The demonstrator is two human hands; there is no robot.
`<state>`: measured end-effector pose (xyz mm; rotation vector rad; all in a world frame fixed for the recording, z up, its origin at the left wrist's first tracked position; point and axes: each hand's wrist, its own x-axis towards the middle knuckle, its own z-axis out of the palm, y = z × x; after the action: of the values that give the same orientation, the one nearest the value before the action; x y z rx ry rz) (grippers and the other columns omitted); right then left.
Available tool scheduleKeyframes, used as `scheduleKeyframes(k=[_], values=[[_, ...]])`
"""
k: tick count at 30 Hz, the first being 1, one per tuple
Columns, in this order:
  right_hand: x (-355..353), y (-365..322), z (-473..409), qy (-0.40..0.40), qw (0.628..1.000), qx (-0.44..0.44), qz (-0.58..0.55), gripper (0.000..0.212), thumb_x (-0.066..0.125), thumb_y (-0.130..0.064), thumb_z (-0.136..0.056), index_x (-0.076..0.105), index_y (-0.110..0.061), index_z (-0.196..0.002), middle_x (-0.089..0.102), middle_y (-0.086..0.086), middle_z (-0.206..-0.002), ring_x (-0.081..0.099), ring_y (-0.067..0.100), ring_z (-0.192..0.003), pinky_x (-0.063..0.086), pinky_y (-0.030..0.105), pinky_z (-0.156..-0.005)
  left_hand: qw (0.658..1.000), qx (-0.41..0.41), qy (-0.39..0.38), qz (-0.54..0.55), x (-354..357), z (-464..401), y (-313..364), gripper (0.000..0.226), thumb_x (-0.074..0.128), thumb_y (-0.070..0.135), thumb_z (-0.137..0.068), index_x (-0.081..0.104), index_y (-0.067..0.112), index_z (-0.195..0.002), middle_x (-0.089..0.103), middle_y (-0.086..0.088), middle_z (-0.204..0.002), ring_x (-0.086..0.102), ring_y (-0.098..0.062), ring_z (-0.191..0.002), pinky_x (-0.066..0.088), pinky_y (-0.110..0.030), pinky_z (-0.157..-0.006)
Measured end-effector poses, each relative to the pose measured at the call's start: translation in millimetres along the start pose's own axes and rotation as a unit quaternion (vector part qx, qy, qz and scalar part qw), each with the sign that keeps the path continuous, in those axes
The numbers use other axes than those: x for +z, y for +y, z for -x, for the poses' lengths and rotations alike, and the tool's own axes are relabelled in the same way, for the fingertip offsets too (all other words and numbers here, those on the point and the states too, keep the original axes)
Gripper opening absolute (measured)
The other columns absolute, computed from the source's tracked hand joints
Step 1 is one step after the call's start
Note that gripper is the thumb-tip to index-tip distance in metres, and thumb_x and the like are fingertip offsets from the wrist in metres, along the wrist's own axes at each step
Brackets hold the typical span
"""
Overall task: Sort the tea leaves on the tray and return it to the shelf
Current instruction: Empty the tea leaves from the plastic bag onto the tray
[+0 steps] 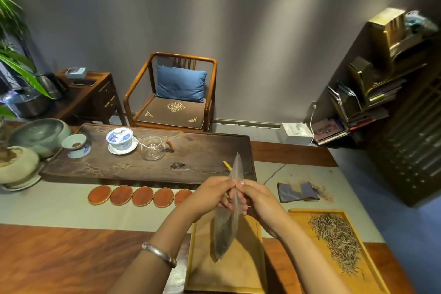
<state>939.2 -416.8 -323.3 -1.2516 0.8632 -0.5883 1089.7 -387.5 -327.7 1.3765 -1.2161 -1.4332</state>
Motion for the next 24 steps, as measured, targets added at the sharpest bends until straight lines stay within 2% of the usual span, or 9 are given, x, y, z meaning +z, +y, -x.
scheduleKeyframes(k=[4, 8, 10, 13, 15, 17, 19, 21, 24], values=[[5.6, 6.4, -0.9, 0.028, 0.999, 0.000, -0.020, 0.029, 0.053, -0.028, -0.088, 0.069, -0.016, -0.068, 0.052, 0.007, -0.065, 0.044, 0.019, -0.062, 0.039, 0.029, -0.061, 1.000, 0.008, -0.004, -0.001, -0.9, 2.5, -2.6, 0.041, 0.039, 0.016, -0.104, 0.059, -0.016, -0.085, 0.071, -0.020, -0.086, 0.071, -0.020, -0.074, 0.055, -0.026, -0.075], [11.7, 10.5, -1.8, 0.089, 0.996, -0.002, -0.015, 0.038, 0.045, -0.015, -0.093, 0.073, -0.013, -0.068, 0.064, 0.017, -0.076, 0.055, 0.030, -0.077, 0.046, 0.039, -0.077, 0.999, 0.021, 0.027, -0.026, 0.7, 4.7, -5.2, 0.040, 0.041, 0.011, -0.101, 0.056, 0.012, -0.064, 0.067, 0.004, -0.063, 0.064, -0.002, -0.061, 0.048, -0.016, -0.067], [15.7, 12.6, -1.9, 0.104, 0.995, 0.000, 0.006, 0.039, 0.043, -0.014, -0.093, 0.073, -0.012, -0.067, 0.065, 0.015, -0.074, 0.058, 0.029, -0.077, 0.047, 0.040, -0.079, 0.999, 0.023, 0.030, -0.025, 1.2, 5.4, -8.5, 0.042, 0.042, 0.010, -0.100, 0.056, 0.015, -0.060, 0.064, 0.006, -0.058, 0.063, -0.001, -0.061, 0.048, -0.014, -0.068], [15.0, 17.4, -1.0, 0.149, 0.989, 0.005, -0.022, 0.035, 0.040, -0.012, -0.095, 0.061, -0.006, -0.068, 0.053, 0.014, -0.064, 0.051, 0.025, -0.062, 0.044, 0.032, -0.063, 0.997, 0.043, 0.055, -0.014, -2.5, 7.8, -14.4, 0.045, 0.039, 0.005, -0.100, 0.053, 0.014, -0.058, 0.060, 0.005, -0.055, 0.062, -0.006, -0.059, 0.052, -0.017, -0.068], [4.7, 20.7, -0.5, 0.195, 0.980, -0.003, -0.050, 0.043, 0.037, -0.011, -0.096, 0.049, -0.017, -0.055, 0.038, 0.001, -0.051, 0.037, 0.014, -0.048, 0.032, 0.025, -0.047, 0.995, 0.043, 0.089, -0.007, -9.8, 10.5, -18.5, 0.046, 0.038, 0.003, -0.100, 0.049, 0.013, -0.056, 0.056, -0.001, -0.055, 0.066, -0.011, -0.061, 0.055, -0.020, -0.067], [-7.4, 22.5, 0.1, 0.213, 0.977, -0.012, -0.014, 0.051, 0.036, -0.011, -0.094, 0.044, -0.025, -0.046, 0.035, -0.006, -0.046, 0.033, 0.013, -0.046, 0.031, 0.026, -0.047, 0.996, 0.013, 0.088, -0.020, -15.4, 13.4, -22.7, 0.048, 0.041, 0.004, -0.099, 0.050, 0.015, -0.053, 0.057, -0.007, -0.058, 0.072, -0.014, -0.066, 0.053, -0.017, -0.063], [-12.2, 23.1, 3.1, 0.208, 0.976, -0.017, 0.067, 0.051, 0.040, -0.013, -0.093, 0.046, -0.025, -0.043, 0.038, -0.008, -0.046, 0.039, 0.011, -0.047, 0.042, 0.030, -0.051, 0.996, -0.010, 0.087, -0.021, -19.0, 17.4, -22.9, 0.049, 0.047, 0.006, -0.097, 0.052, 0.016, -0.049, 0.058, -0.009, -0.055, 0.072, -0.014, -0.061, 0.050, -0.016, -0.057], [-17.4, 23.6, 8.5, 0.225, 0.963, -0.031, 0.146, 0.048, 0.044, -0.016, -0.091, 0.044, -0.024, -0.043, 0.037, -0.009, -0.046, 0.041, 0.011, -0.050, 0.052, 0.040, -0.053, 0.992, -0.013, 0.121, -0.033, -22.7, 19.2, -23.6, 0.053, 0.048, 0.002, -0.092, 0.053, 0.017, -0.042, 0.055, -0.003, -0.046, 0.069, -0.016, -0.053, 0.052, -0.021, -0.057], [-26.3, 23.5, 15.6, 0.298, 0.926, -0.059, 0.225, 0.046, 0.048, -0.019, -0.088, 0.036, -0.022, -0.044, 0.031, -0.003, -0.045, 0.036, 0.017, -0.050, 0.052, 0.056, -0.063, 0.983, -0.009, 0.175, -0.049, -26.1, 21.6, -25.3, 0.058, 0.048, 0.001, -0.091, 0.054, 0.017, -0.035, 0.054, -0.003, -0.039, 0.065, -0.020, -0.048, 0.056, -0.025, -0.058]])
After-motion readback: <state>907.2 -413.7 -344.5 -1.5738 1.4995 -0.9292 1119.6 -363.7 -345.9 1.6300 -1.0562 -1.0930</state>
